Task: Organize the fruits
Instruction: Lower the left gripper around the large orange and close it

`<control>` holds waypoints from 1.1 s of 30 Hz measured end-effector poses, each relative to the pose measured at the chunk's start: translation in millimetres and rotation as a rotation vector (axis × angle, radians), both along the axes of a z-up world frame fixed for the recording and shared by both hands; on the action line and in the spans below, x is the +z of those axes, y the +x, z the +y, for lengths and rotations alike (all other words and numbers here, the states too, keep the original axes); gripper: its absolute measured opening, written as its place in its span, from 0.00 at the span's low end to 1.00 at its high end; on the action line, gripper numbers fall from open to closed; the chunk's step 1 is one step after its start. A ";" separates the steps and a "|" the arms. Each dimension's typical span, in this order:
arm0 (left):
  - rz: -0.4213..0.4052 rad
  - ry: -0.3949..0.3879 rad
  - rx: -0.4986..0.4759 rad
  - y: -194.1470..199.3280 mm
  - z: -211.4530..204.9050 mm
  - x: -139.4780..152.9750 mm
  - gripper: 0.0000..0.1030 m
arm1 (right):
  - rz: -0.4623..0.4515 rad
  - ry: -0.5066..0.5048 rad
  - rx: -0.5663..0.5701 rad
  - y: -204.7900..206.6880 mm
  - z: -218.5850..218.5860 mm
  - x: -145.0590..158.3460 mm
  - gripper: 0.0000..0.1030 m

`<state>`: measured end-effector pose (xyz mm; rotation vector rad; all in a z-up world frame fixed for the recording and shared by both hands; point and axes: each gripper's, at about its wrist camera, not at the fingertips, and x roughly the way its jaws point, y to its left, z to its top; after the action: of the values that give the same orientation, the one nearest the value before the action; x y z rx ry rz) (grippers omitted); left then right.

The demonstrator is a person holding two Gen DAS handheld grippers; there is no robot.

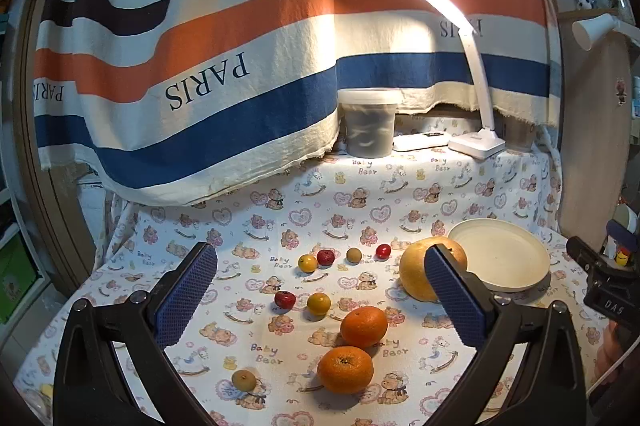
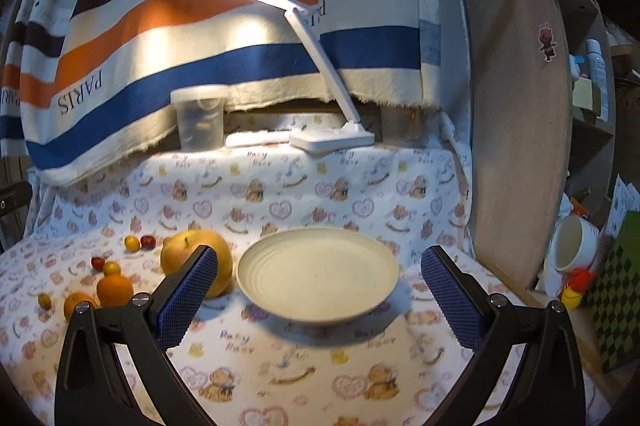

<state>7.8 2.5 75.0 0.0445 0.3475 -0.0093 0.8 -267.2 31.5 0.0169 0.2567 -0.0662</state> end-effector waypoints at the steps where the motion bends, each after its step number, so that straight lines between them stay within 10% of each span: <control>1: 0.004 0.006 0.000 1.8 -0.9 2.5 1.00 | 0.009 -0.001 0.000 3.1 -0.6 6.0 0.99; 13: 0.236 -0.023 -0.006 15.7 7.2 -37.4 0.78 | 0.055 0.057 0.084 29.7 22.2 28.5 0.99; 18: 0.414 -0.114 -0.052 29.4 10.2 -72.5 0.70 | 0.160 0.100 0.178 50.0 31.7 9.2 0.84; 33: 0.552 -0.056 -0.074 52.3 -8.1 -115.8 0.66 | 0.154 0.017 0.254 41.4 46.0 -6.9 0.83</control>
<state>60.1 -5.6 -40.8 -0.0021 0.8967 -0.1055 42.2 -221.3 24.6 -0.0039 0.4110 0.1881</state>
